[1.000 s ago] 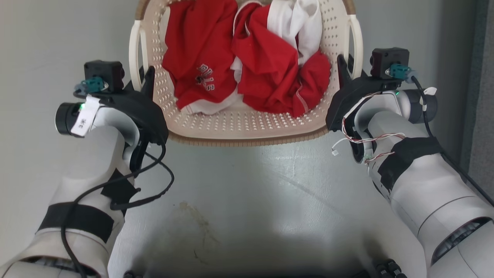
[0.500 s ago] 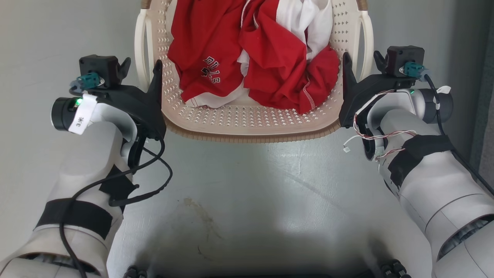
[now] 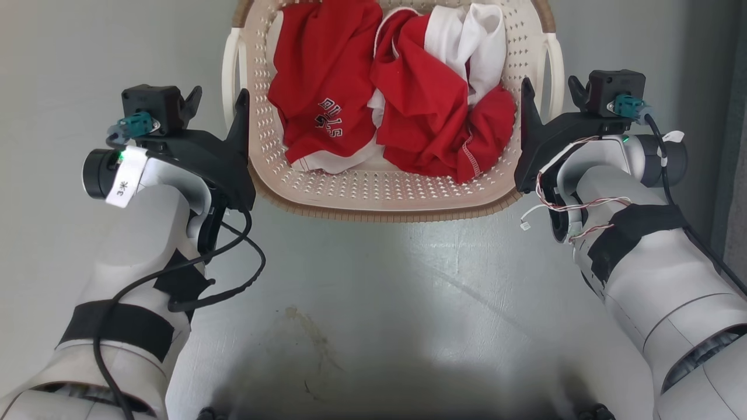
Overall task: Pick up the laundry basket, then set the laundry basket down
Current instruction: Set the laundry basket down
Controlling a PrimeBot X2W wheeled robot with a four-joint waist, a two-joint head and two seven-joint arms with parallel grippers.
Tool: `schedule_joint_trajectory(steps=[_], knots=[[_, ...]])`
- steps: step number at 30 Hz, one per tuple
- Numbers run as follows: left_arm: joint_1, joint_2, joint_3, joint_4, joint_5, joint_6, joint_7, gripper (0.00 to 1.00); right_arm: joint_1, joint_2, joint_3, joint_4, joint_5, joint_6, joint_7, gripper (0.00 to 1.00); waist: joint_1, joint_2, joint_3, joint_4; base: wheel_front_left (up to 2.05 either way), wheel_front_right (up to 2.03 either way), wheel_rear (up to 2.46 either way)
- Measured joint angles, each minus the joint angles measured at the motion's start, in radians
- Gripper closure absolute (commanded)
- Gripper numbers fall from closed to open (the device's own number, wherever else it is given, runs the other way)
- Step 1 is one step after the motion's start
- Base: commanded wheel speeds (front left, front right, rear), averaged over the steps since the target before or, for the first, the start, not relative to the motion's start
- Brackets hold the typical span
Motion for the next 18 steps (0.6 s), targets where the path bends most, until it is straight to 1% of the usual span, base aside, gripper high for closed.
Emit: schedule_joint_trajectory(steps=[10,18], knots=[[0.029,-0.002,0.021,-0.016,-0.007,0.005,-0.005,0.00,0.028,-0.001,-0.018,-0.049,-0.025,0.000,0.000,0.00,0.0000,0.0000,-0.046,0.001,0.00,0.00,0.00],[0.089,-0.001,0.047,-0.059,-0.009,0.024,-0.005,0.00,0.082,-0.001,-0.046,-0.083,-0.043,0.000,0.000,0.00,0.0000,0.0000,-0.105,-0.003,0.00,0.00,0.00]])
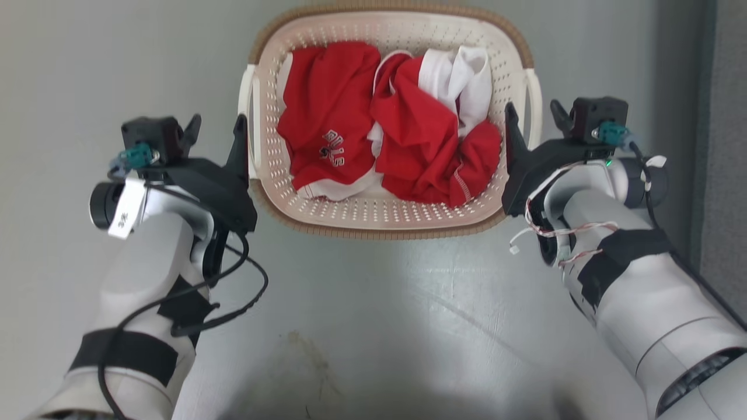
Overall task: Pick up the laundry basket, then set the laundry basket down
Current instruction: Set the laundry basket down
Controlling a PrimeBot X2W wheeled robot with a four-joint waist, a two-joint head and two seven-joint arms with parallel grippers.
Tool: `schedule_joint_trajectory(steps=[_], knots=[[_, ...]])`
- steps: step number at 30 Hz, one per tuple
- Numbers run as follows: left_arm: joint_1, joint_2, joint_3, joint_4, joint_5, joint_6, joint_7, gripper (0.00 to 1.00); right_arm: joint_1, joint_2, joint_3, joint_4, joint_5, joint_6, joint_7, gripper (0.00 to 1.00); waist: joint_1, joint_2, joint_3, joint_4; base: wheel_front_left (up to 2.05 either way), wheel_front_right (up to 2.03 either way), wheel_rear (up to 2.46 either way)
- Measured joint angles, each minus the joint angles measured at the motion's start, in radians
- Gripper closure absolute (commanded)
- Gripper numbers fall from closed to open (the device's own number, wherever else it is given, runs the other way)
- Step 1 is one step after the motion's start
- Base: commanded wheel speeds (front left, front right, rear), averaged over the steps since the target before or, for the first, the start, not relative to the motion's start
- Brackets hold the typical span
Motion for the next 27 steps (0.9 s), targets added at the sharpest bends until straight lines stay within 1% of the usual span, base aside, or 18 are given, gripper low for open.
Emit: schedule_joint_trajectory(steps=[9,13,14,27], knots=[[0.095,0.001,0.028,-0.049,0.000,0.026,0.000,0.00,0.081,0.000,-0.029,-0.035,-0.021,0.000,0.000,0.00,0.0000,0.0000,-0.088,-0.006,0.00,0.00,0.00],[0.131,0.001,0.033,-0.063,0.001,0.027,0.000,0.00,0.111,0.000,-0.038,-0.044,-0.039,0.000,0.000,0.00,0.0000,0.0000,-0.122,-0.008,0.00,0.00,0.00],[0.142,0.000,0.035,-0.066,0.001,0.035,0.000,0.00,0.121,0.000,-0.041,-0.048,-0.044,0.000,0.000,0.00,0.0000,0.0000,-0.134,-0.009,0.00,0.00,0.00],[0.271,0.001,0.061,-0.130,0.020,0.059,0.000,0.00,0.235,0.000,-0.084,-0.106,-0.078,0.000,0.000,0.00,-0.0002,0.0001,-0.293,-0.020,0.00,0.00,0.00]])
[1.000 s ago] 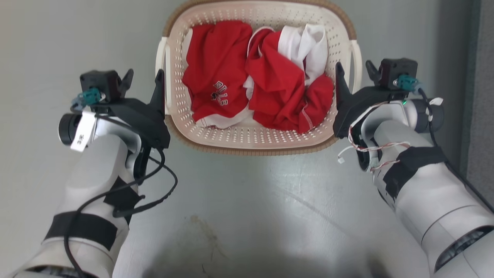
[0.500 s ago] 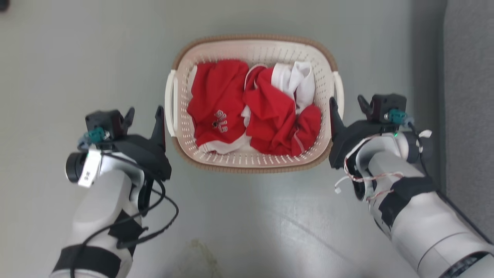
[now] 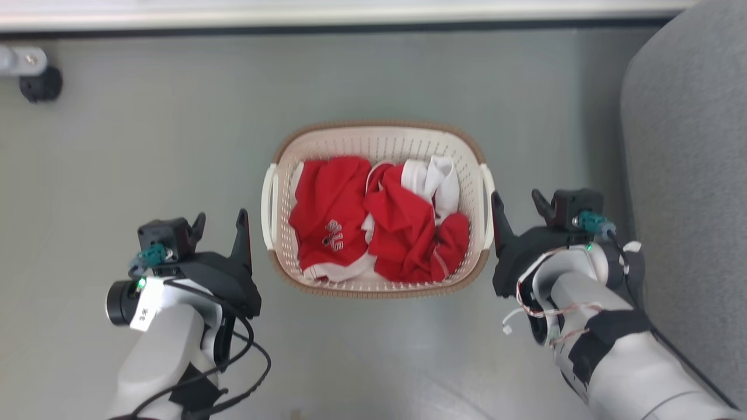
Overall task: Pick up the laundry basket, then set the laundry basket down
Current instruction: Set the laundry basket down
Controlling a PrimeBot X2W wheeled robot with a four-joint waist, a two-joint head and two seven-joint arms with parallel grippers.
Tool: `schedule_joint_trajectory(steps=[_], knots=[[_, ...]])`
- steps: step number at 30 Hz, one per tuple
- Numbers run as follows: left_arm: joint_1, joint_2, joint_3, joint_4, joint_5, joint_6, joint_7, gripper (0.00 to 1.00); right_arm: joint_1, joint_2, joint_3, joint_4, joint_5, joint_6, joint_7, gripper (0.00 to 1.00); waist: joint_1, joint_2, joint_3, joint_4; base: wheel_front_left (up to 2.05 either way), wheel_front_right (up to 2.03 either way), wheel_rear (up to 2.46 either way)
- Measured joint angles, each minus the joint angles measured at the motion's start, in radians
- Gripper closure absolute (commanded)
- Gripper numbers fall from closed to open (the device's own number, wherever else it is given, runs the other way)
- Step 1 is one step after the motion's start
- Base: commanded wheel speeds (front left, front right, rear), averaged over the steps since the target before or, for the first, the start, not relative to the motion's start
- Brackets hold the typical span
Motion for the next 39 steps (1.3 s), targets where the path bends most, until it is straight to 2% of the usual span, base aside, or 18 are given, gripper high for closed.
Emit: schedule_joint_trajectory(steps=[19,39], knots=[[0.189,-0.002,0.021,-0.142,0.053,0.012,0.000,0.00,0.176,-0.018,-0.084,-0.132,-0.089,0.000,0.000,0.00,0.0000,0.0000,-0.210,-0.008,0.00,0.00,0.00],[0.401,0.007,0.060,-0.332,0.118,0.054,0.000,0.00,0.382,-0.037,-0.208,-0.297,-0.245,0.000,0.000,0.00,0.0001,-0.0001,-0.365,-0.005,0.00,0.00,0.00]])
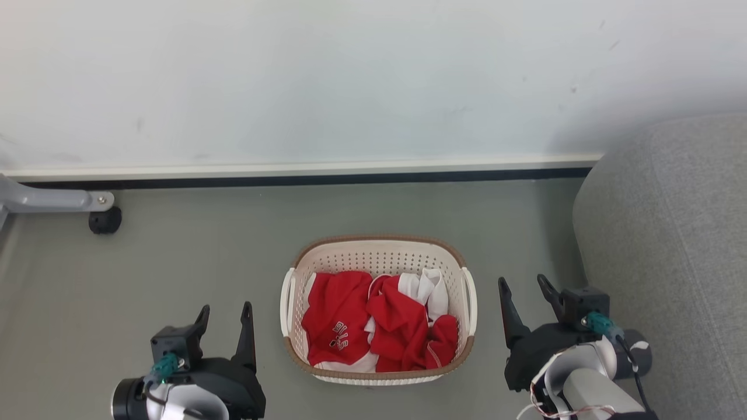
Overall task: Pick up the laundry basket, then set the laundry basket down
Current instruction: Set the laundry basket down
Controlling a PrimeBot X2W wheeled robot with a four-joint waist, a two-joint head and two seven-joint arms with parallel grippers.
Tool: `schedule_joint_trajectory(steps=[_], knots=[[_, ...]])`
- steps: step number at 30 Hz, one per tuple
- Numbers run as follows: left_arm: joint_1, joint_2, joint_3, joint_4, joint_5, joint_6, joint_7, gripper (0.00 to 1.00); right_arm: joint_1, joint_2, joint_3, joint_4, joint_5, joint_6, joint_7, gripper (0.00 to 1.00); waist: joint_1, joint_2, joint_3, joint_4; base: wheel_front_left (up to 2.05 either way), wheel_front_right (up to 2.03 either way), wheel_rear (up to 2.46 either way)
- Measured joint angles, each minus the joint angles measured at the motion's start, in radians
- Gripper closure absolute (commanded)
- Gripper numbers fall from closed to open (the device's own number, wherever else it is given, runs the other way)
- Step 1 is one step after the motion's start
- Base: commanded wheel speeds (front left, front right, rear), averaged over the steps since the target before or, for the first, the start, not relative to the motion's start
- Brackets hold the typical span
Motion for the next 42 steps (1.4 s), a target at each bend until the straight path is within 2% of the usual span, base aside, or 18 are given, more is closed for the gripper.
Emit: schedule_joint_trajectory(steps=[18,31,42], knots=[[0.128,0.010,0.007,-0.185,0.059,0.026,0.000,0.00,0.166,0.000,-0.122,-0.204,-0.157,0.000,0.000,0.00,0.0001,0.0002,-0.072,0.013,0.00,0.00,0.00],[0.225,0.042,0.016,-0.286,0.095,0.053,0.000,0.00,0.285,0.005,-0.213,-0.345,-0.269,0.000,0.000,0.00,0.0001,0.0001,-0.097,0.015,0.00,0.00,0.00],[0.268,0.050,0.026,-0.356,0.111,0.063,0.000,0.00,0.334,0.019,-0.251,-0.439,-0.344,0.000,0.000,0.00,0.0001,0.0002,-0.105,0.019,0.00,0.00,0.00]])
